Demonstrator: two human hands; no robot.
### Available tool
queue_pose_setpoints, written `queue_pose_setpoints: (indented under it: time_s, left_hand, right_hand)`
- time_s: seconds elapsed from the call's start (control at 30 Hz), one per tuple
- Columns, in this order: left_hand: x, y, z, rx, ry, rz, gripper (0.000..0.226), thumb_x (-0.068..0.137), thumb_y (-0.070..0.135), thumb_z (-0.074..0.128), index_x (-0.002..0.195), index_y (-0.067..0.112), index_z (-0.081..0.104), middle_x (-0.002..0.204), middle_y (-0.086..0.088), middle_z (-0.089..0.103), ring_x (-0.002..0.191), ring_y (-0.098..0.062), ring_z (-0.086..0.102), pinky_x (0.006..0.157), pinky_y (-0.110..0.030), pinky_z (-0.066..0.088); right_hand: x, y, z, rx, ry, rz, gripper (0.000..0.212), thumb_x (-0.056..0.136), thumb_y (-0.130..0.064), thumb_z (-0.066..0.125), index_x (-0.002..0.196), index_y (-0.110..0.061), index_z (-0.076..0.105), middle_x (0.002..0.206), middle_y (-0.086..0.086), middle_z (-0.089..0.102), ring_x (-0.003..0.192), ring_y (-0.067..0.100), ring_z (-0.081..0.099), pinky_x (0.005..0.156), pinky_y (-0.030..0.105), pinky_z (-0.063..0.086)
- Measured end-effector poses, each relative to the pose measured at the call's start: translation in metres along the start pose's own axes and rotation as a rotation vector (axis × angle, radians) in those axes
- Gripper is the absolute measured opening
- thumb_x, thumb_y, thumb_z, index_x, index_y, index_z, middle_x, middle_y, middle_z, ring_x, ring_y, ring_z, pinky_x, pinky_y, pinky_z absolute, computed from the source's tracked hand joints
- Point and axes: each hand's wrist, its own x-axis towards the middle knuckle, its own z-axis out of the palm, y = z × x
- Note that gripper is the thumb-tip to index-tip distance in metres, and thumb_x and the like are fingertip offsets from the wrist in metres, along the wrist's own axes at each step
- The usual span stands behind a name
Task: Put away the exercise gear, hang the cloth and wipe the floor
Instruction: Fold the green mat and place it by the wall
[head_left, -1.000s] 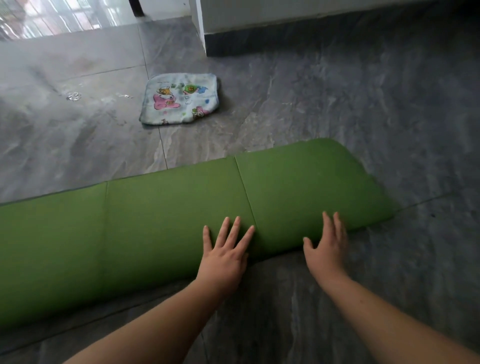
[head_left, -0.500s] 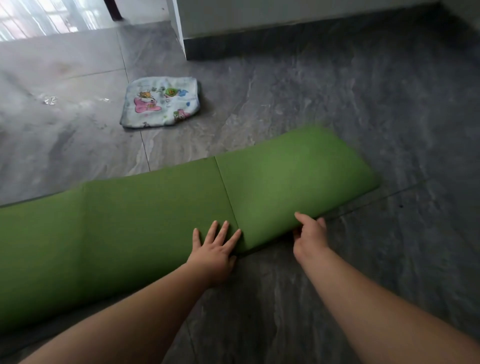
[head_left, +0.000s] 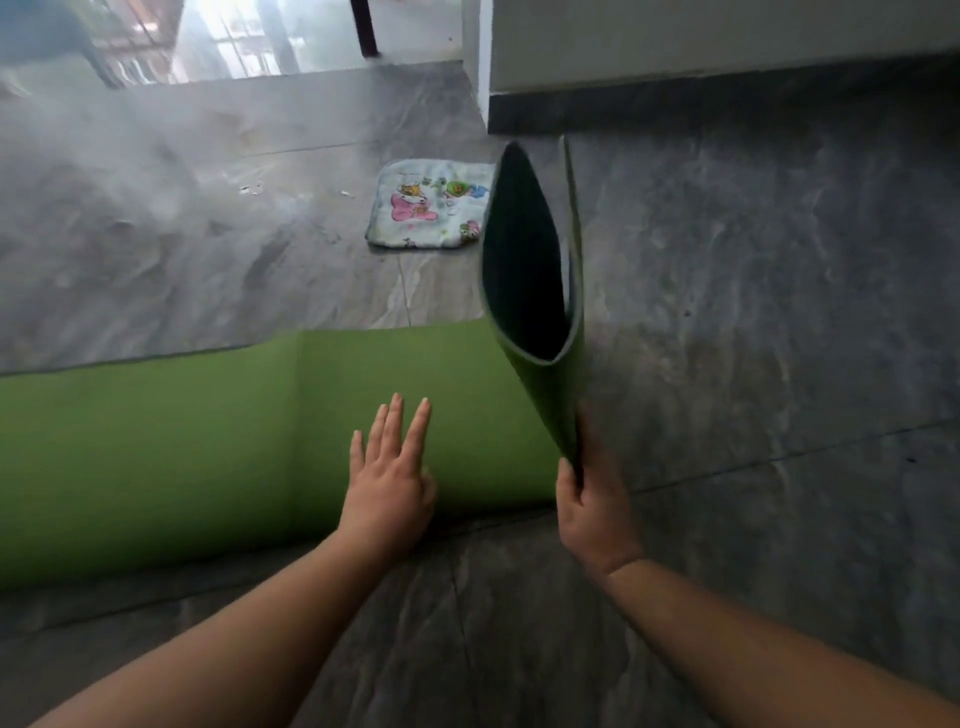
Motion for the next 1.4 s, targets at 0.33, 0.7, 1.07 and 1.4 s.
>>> queue_pose_setpoints:
  time_s: [0.33,0.7,1.07,1.4]
  left_hand:
    - [-0.063,-0.113,-0.006,0.034,-0.003,-0.345,0.098,0.079,0.020,0.052,0.150,0.010,-0.014,0.160,-0.012,-0.016,0.148,-0.027,-0.010,0.120,-0.046,0.000]
    - [-0.071,-0.127,0.015,0.169,-0.161,-0.009,0.078,0.089,0.052,0.040,0.147,0.047,-0.012,0.159,0.007,-0.020,0.145,-0.022,-0.025,0.109,-0.069,-0.008]
    - [-0.051,-0.141,0.010,0.221,-0.113,0.053,0.060,0.085,0.034,0.037,0.144,0.042,0.031,0.149,0.005,0.043,0.129,-0.041,0.048,0.094,-0.071,0.038]
    - [-0.072,-0.166,0.024,0.252,-0.159,0.167,0.070,0.089,0.034,0.031,0.152,0.034,0.002,0.162,-0.001,0.012,0.149,-0.023,0.009,0.117,-0.053,0.003]
  right_hand:
    - [-0.024,-0.006,0.078,-0.558,-0.527,-0.112,0.096,0.075,-0.006,0.048,0.148,-0.053,0.006,0.161,-0.008,0.017,0.149,0.023,0.011,0.113,0.065,0.006]
    - [-0.034,-0.001,0.100,-1.018,-0.800,-0.175,0.077,0.081,-0.058,0.039,0.151,-0.028,0.029,0.159,0.011,0.023,0.145,0.042,0.020,0.101,0.079,0.012]
    - [-0.001,-0.063,0.158,-0.967,-0.827,-0.479,0.095,0.077,-0.056,0.057,0.154,-0.021,0.012,0.162,0.011,0.011,0.147,0.042,0.007,0.101,0.081,0.000]
    - [-0.007,-0.050,0.175,-0.926,-0.896,-0.426,0.077,0.098,-0.043,0.040,0.149,-0.029,-0.016,0.162,0.002,-0.013,0.148,0.037,-0.011,0.104,0.078,0.000]
